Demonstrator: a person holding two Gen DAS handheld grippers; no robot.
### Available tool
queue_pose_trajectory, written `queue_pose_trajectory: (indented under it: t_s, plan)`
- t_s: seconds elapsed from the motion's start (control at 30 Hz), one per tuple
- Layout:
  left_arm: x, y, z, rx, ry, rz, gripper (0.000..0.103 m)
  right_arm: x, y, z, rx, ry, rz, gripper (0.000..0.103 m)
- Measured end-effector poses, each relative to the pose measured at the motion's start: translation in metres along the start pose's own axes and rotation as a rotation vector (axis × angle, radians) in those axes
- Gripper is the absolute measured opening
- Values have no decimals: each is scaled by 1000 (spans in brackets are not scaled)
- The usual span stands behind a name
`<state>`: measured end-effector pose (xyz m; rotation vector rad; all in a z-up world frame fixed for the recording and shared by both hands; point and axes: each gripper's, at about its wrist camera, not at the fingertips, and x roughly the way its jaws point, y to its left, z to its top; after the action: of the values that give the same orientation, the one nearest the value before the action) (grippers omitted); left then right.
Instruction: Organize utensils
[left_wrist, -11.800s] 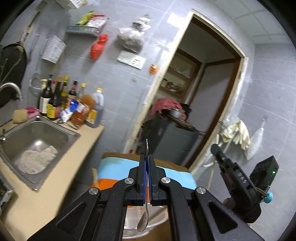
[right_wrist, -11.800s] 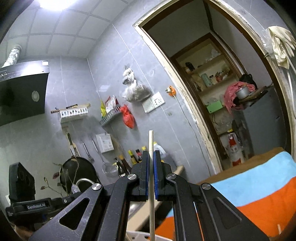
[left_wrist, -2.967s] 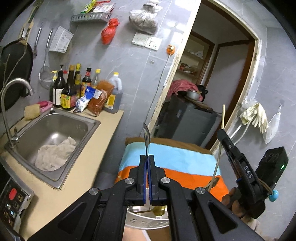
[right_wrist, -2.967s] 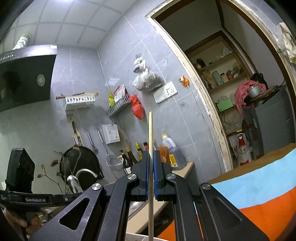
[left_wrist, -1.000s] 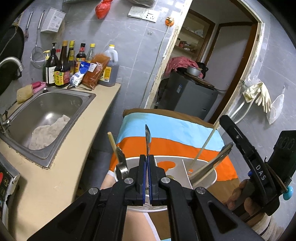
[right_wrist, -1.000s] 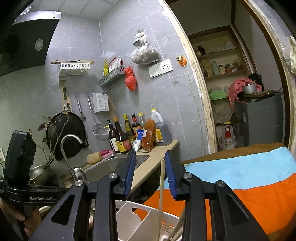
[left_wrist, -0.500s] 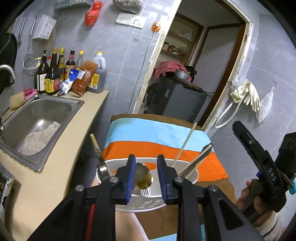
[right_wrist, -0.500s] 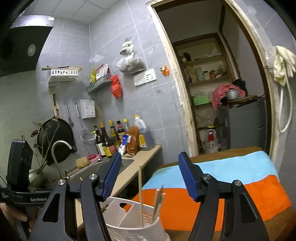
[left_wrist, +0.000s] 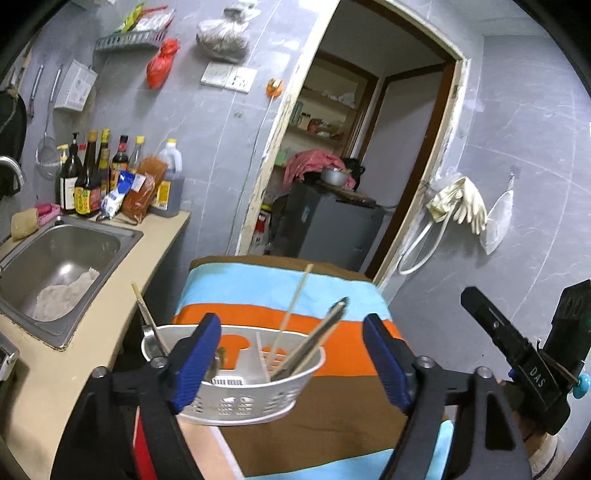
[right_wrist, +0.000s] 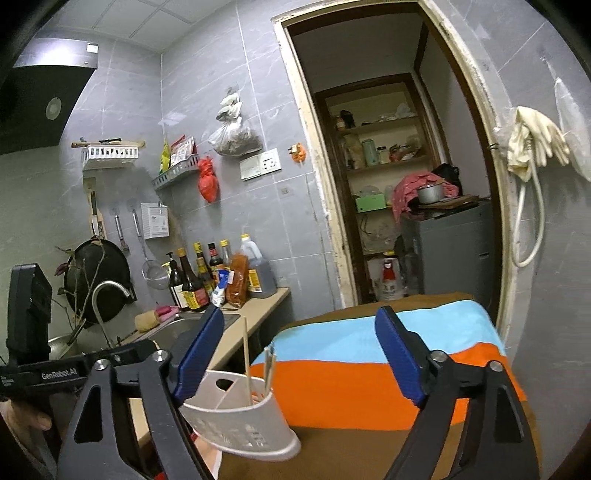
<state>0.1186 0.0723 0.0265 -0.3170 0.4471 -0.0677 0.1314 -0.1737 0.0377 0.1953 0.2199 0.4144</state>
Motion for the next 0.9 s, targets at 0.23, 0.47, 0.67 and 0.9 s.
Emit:
queue_pose_trajectory:
  t_s: [0.23,0.47,0.67,0.9]
  plan:
    - [-38,-28,-19,-4,-67,41,102,-53,-12,5,-11,6,-28,95]
    - [-74,-49,-44,35,-96,93,103,-102,-19,-2,-17,21,-63,100]
    - [-96,-64,-66,84,-86,110,103,-138,-24,-15,-15,29,-105,101]
    - [-108,-77,-86,108,-66,104,103,-169,-29,-28,-25,42,-158,101]
